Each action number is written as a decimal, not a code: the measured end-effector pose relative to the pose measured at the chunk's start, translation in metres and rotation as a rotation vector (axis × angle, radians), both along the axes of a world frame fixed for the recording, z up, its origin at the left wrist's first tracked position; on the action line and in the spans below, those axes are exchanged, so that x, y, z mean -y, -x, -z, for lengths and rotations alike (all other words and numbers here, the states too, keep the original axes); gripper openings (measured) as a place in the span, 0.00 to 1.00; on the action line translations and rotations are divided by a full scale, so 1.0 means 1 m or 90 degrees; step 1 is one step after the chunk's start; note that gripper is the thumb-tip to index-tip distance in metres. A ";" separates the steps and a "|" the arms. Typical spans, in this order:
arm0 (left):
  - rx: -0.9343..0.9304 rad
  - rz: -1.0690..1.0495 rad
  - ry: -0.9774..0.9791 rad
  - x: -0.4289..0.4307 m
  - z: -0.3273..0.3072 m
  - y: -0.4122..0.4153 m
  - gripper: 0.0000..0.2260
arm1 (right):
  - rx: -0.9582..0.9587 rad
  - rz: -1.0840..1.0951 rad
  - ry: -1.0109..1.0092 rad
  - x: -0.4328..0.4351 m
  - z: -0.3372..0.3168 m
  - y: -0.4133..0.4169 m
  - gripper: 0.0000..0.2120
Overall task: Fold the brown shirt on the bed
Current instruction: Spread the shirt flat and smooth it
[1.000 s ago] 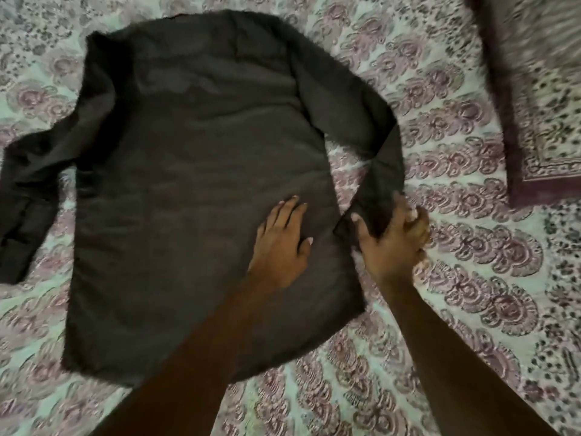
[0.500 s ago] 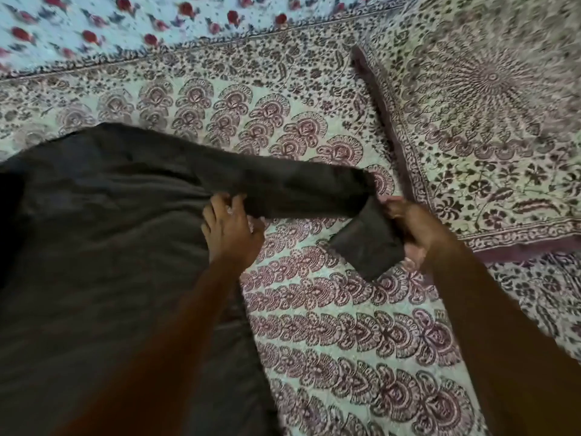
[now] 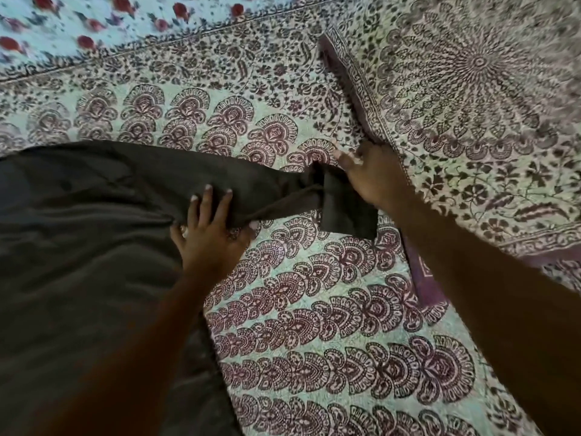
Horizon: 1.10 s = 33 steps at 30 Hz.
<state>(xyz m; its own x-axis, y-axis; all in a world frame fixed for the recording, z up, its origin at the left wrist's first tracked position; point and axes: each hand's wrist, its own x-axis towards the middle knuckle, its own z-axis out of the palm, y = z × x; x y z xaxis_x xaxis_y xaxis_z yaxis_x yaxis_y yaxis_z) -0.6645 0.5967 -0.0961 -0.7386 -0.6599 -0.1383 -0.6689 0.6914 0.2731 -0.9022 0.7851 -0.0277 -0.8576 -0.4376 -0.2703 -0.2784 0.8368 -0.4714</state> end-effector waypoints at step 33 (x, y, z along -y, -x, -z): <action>-0.037 0.041 0.138 -0.011 0.012 -0.011 0.40 | -0.217 -0.104 -0.205 -0.044 -0.076 0.076 0.14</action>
